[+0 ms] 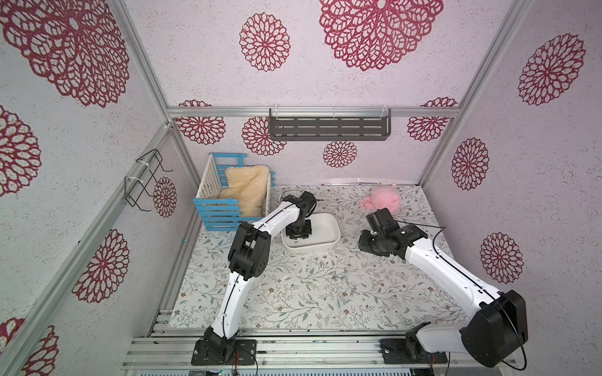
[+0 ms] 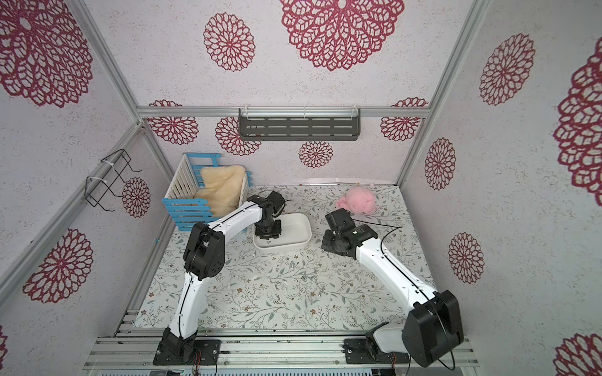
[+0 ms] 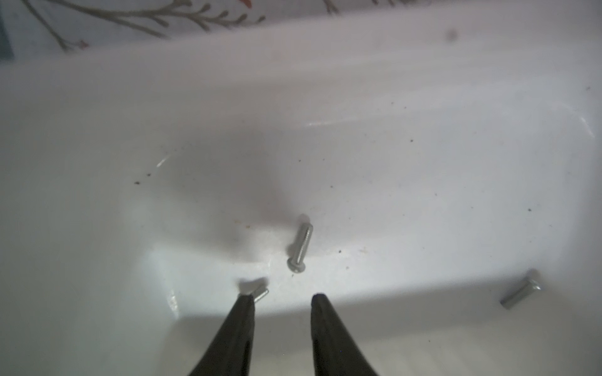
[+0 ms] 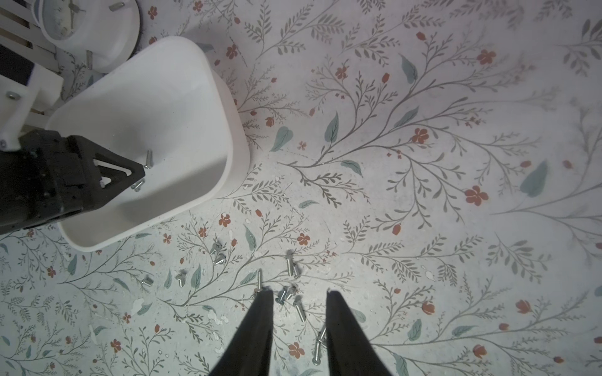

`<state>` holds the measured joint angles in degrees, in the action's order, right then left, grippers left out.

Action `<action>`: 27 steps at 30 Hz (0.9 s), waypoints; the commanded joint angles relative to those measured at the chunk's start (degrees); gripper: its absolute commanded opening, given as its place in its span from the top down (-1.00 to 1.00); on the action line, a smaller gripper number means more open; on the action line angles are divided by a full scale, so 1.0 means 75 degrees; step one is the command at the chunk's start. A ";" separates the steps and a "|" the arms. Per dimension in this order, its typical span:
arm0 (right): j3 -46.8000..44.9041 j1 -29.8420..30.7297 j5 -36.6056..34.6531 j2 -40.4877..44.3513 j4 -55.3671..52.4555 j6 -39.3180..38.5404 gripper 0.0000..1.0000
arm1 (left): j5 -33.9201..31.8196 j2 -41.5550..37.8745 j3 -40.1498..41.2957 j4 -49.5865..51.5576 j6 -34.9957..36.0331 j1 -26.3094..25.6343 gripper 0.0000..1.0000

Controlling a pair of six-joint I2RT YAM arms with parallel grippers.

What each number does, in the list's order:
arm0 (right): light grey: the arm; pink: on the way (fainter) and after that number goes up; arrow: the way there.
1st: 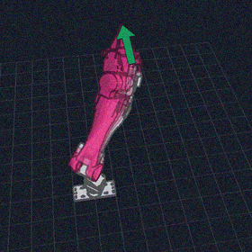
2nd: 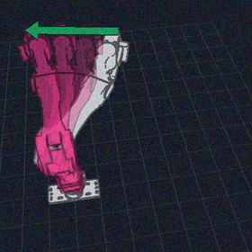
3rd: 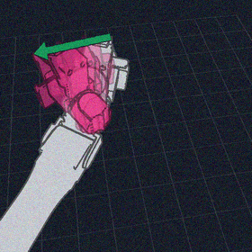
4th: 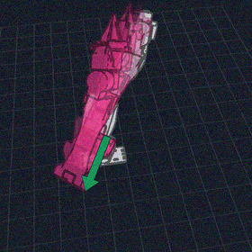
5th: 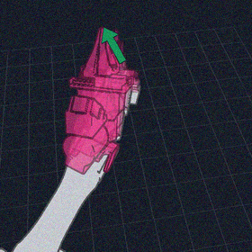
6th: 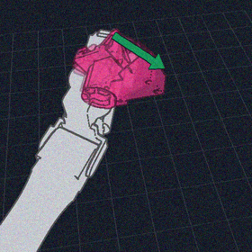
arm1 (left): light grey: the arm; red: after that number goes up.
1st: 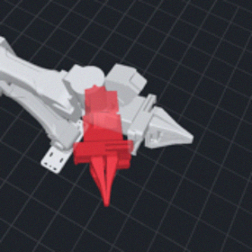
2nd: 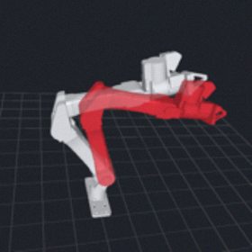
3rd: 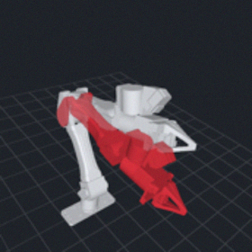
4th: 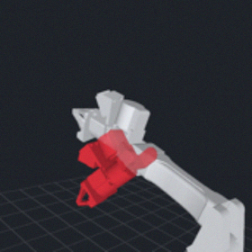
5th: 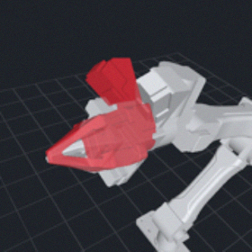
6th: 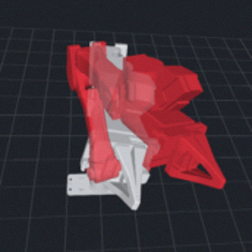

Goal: Put the screws on the desktop into the storage box
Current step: Place the screw in the storage box, then pick up the screw from the center of the board.

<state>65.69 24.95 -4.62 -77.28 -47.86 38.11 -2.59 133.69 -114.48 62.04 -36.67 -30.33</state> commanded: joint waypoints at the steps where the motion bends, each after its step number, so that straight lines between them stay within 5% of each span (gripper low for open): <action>1: 0.0274 0.0063 -0.0046 0.0155 -0.0024 0.0111 0.36 | -0.0310 -0.1144 0.0101 0.0037 0.0147 0.0058 0.12; 11: -0.0176 0.0578 0.0494 -0.0054 0.0260 0.0315 0.25 | -0.0924 -0.4225 0.1640 0.0025 0.0141 0.0059 -0.41; 21: -0.0994 0.0912 0.0609 0.0346 0.0669 0.0553 0.20 | -0.1746 -0.7515 0.4680 -0.0224 -0.0561 0.0094 -0.54; 27: -0.1542 0.1046 0.0561 0.0593 0.1023 0.0821 0.20 | -0.1891 -0.8607 0.5882 -0.0414 -0.0713 0.0135 -0.58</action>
<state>54.57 32.14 -0.12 -75.31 -43.29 42.24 -14.96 70.91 -72.77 60.99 -40.75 -29.82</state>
